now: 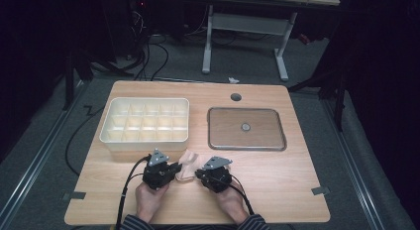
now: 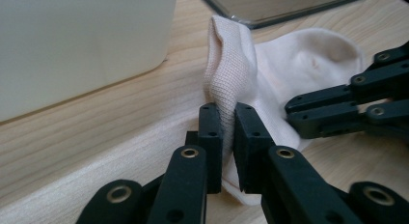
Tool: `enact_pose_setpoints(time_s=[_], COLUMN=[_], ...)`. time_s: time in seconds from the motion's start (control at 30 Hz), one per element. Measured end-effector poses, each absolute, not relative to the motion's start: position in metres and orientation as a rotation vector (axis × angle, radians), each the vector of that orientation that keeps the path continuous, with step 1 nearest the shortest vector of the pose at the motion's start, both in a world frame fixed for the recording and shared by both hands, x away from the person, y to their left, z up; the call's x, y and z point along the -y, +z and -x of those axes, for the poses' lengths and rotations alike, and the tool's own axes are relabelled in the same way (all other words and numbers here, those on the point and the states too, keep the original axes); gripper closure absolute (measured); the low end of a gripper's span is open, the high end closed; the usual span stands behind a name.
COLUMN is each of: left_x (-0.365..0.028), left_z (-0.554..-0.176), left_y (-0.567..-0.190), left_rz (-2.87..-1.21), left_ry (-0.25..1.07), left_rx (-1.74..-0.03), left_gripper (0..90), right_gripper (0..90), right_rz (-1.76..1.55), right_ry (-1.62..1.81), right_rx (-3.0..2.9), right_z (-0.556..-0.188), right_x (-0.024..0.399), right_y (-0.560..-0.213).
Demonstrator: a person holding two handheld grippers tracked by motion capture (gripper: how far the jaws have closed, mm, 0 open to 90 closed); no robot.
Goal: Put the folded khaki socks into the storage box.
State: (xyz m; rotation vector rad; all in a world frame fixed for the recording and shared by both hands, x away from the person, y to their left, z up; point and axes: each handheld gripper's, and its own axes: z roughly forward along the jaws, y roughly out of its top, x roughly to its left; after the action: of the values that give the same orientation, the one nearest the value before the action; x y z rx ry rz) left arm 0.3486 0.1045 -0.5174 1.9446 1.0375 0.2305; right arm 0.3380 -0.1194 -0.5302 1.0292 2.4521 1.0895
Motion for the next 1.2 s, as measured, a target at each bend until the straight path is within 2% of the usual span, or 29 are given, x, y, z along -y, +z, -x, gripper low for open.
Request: enact_pose_setpoints(time_s=[0.63,1.2], left_x=[-0.104,-0.109], left_z=[-0.345,-0.346], left_y=[-0.5,-0.497], left_rz=[-1.904,-1.871], left_ry=[0.219,0.222], left_rx=[-0.956,-0.964], left_gripper=[84.1,84.9], right_gripper=[84.4,81.5], right_rz=[-1.025,-1.001], right_ry=[1.082,1.106], right_rx=[-2.478,-2.533], right_z=[-0.345,-0.355], right_x=[0.11,0.089], right_y=[-0.529,-0.528])
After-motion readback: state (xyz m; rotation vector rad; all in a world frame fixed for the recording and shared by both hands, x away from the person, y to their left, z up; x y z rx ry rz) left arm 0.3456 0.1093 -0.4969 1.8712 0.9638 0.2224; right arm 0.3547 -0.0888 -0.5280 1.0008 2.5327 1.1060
